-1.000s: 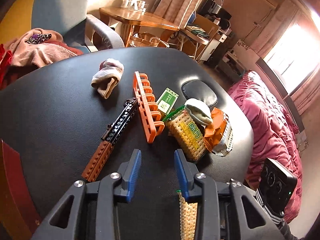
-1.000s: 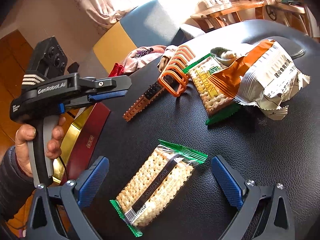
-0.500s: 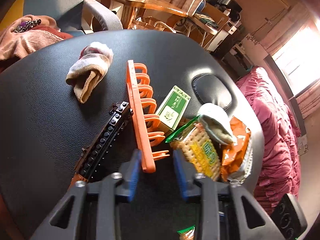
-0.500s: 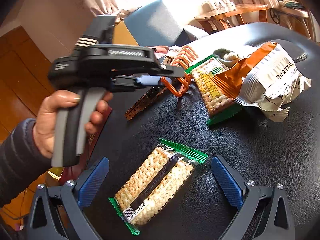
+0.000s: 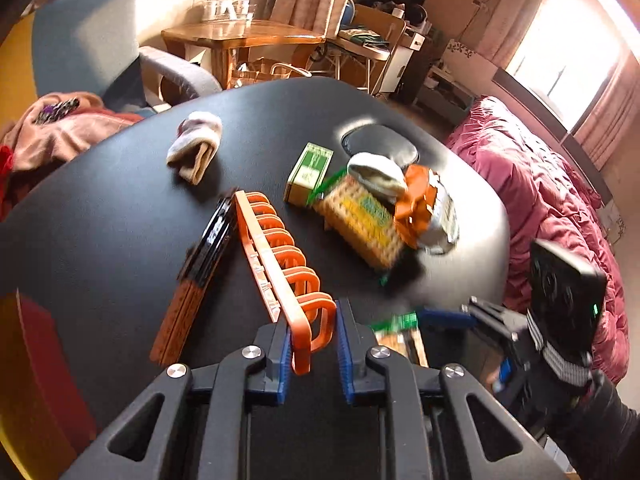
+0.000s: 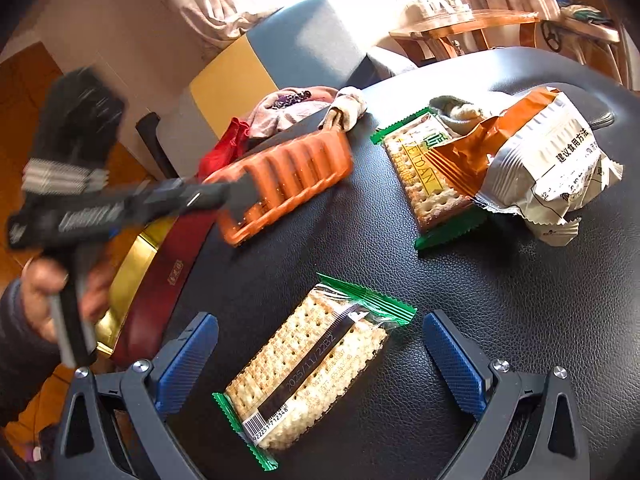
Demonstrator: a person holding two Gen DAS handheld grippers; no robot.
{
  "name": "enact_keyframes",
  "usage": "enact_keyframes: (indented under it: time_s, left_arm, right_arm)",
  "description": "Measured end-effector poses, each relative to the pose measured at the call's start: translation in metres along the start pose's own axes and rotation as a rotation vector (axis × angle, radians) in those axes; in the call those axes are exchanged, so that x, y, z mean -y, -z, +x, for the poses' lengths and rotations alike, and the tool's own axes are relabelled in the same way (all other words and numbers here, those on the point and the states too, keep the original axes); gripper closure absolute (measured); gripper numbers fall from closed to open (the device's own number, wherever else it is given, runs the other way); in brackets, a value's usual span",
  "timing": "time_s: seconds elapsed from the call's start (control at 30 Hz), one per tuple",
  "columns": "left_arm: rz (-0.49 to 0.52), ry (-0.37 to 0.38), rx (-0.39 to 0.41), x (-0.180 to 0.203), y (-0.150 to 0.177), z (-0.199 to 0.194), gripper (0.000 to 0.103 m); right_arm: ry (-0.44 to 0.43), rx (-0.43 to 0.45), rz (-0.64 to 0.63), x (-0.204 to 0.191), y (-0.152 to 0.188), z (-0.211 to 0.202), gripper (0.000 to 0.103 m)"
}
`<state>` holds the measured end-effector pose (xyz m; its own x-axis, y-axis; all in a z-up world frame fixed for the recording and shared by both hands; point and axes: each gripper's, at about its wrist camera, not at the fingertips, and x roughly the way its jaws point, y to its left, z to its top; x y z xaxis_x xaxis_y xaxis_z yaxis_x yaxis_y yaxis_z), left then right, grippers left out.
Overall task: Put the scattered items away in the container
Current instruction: 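Carry the orange rack with the left tool while the right tool grasps a cracker pack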
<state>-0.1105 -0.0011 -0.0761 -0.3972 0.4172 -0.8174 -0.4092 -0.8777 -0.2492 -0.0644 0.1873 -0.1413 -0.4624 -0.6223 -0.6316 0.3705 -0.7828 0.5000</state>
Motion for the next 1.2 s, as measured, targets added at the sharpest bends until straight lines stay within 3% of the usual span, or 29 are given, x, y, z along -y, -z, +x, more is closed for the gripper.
enact_keyframes:
  time_s: [0.27, 0.5, 0.57, 0.7, 0.93, 1.13, 1.2]
  left_arm:
    - [-0.192, 0.069, 0.011, -0.008, 0.066, -0.013, 0.085]
    - [-0.372, 0.147, 0.031, -0.012, 0.119, -0.019, 0.081]
    - [-0.372, 0.124, 0.035, -0.01, 0.126, -0.022, 0.08]
    - [-0.35, 0.08, 0.048, -0.007, 0.129, -0.032, 0.069]
    - [-0.46, 0.123, 0.094, -0.017, 0.123, -0.04, 0.06]
    - [-0.507, 0.002, 0.078, -0.022, 0.104, -0.029, 0.06]
    - [-0.533, -0.006, 0.075, -0.025, 0.104, -0.027, 0.059]
  right_arm:
    - [0.117, -0.054, -0.047, -0.019, -0.008, 0.004, 0.0]
    - [0.272, -0.112, -0.107, -0.033, 0.001, 0.003, 0.0]
    - [0.309, -0.129, -0.13, -0.036, 0.005, 0.004, 0.0]
    - [0.329, -0.135, -0.111, -0.034, 0.006, 0.001, 0.0]
    - [0.258, -0.118, -0.018, -0.026, 0.003, -0.012, 0.0]
    - [0.256, -0.092, -0.018, -0.03, 0.006, -0.023, 0.0]
    - [0.276, -0.082, -0.041, -0.039, 0.006, -0.021, 0.0]
